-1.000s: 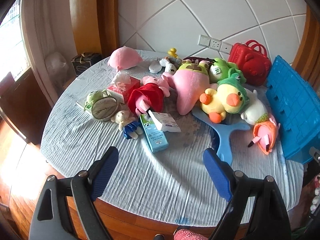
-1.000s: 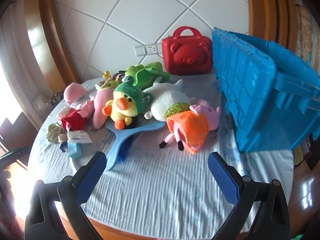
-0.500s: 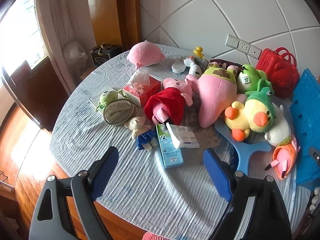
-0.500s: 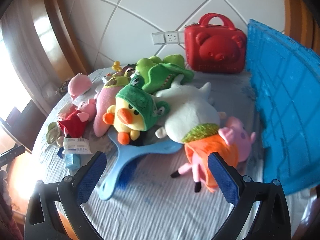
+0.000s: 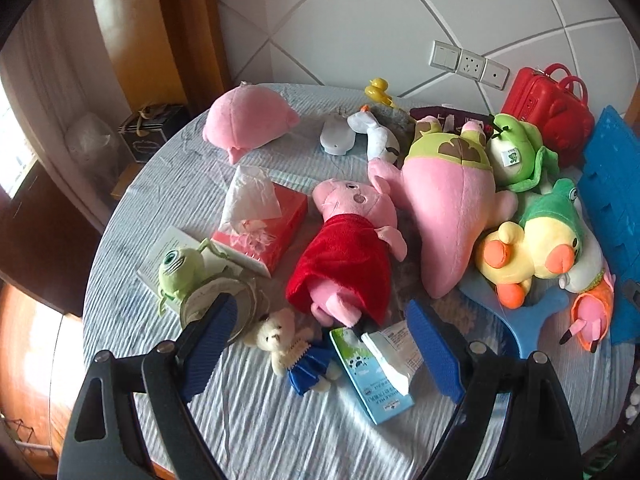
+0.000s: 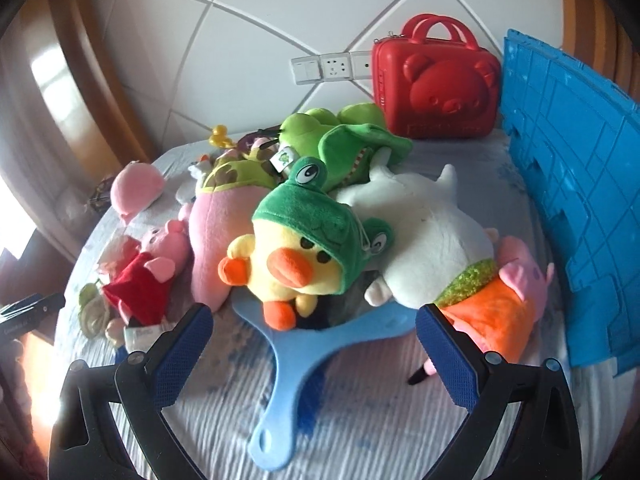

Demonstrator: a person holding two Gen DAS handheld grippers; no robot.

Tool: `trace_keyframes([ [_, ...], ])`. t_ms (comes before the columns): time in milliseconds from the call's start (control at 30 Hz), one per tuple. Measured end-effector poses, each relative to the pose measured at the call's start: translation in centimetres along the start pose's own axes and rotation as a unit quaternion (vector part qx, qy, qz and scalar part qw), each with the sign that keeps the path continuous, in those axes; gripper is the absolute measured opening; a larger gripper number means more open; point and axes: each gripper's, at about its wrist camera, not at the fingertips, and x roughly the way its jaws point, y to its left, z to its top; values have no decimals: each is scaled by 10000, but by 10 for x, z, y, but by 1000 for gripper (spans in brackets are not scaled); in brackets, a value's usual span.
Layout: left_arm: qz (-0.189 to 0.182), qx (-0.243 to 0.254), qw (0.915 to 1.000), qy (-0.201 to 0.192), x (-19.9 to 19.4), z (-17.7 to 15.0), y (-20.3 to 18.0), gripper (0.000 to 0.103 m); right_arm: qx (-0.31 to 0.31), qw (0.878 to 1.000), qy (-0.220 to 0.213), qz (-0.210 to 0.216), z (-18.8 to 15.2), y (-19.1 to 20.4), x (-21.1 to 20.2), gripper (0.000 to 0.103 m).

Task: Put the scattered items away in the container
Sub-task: 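Move the left tool toward the Peppa Pig while the right tool approaches the yellow duck, then close the left tool on Peppa Pig while the right tool grasps the yellow duck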

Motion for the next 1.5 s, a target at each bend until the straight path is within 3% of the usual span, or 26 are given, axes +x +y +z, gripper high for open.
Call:
trace_keyframes([
  [133, -185, 248, 9993, 210, 28, 15, -2, 87, 174, 9996, 59, -208, 1, 12, 7, 103],
  [367, -295, 129, 9981, 527, 66, 27, -11, 87, 209, 9988, 231, -371, 10, 12, 29, 103],
  [800, -137, 73, 9960, 884, 120, 51, -18, 87, 84, 9987, 419, -264, 42, 13, 82, 103],
  [1267, -38, 45, 9905, 1371, 187, 73, -24, 87, -421, 9976, 207, -506, 87, 23, 121, 103],
  [1400, -52, 149, 9902, 1386, 198, 74, -29, 101, -451, 9977, 246, -448, 95, 26, 135, 103],
  [1500, -251, 40, 9882, 1511, 209, 73, -28, 102, -441, 9977, 305, -408, 98, 26, 148, 103],
])
